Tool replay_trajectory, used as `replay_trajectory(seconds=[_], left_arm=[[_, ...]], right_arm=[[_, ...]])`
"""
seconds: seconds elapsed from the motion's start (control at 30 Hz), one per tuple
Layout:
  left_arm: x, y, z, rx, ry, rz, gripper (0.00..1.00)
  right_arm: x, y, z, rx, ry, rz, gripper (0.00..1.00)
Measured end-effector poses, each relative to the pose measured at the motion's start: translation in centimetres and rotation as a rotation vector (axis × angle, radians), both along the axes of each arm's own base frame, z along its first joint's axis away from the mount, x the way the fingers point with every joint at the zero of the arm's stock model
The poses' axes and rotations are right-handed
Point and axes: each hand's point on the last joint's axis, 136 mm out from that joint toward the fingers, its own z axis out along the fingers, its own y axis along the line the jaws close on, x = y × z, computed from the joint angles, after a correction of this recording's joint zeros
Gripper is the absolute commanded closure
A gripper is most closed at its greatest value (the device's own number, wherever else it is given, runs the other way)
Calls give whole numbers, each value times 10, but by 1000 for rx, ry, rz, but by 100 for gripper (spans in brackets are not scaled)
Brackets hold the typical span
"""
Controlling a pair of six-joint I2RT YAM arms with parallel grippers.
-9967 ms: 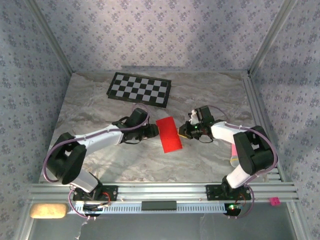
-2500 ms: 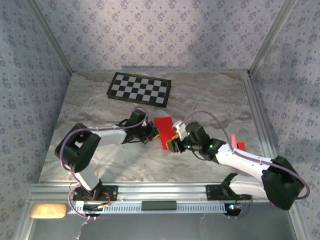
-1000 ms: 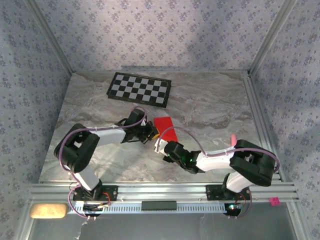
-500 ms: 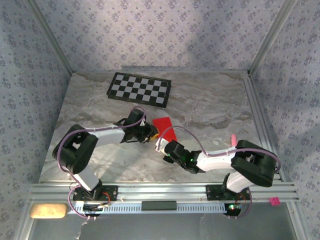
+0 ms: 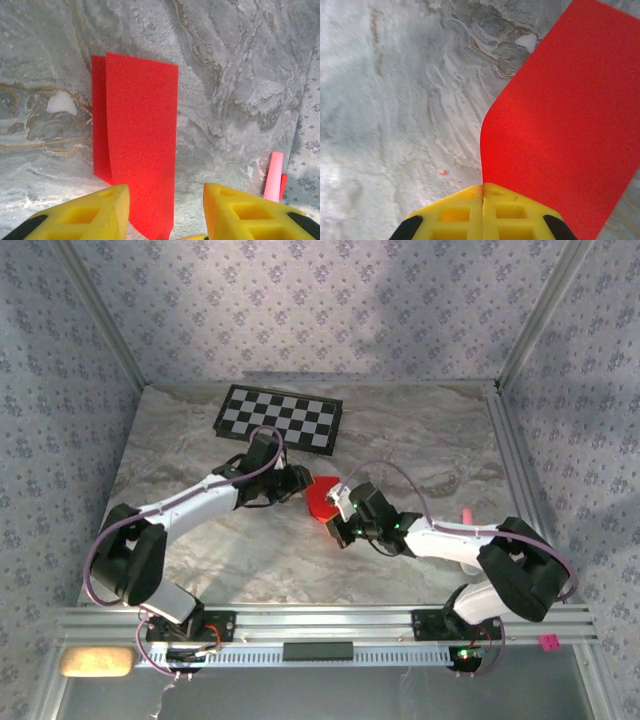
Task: Fold a paper plane with a square sheet of paper (pick it up from the middle)
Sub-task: Third fold the triangle at the center of the table.
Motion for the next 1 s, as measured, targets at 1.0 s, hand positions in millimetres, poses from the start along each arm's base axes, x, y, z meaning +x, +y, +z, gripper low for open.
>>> replay_trajectory(seconds=[1.0], left_arm=[[26,-48,-100,59,179,-203,85]], right_arm=[[3,-3,-22,209,426,-55,100]])
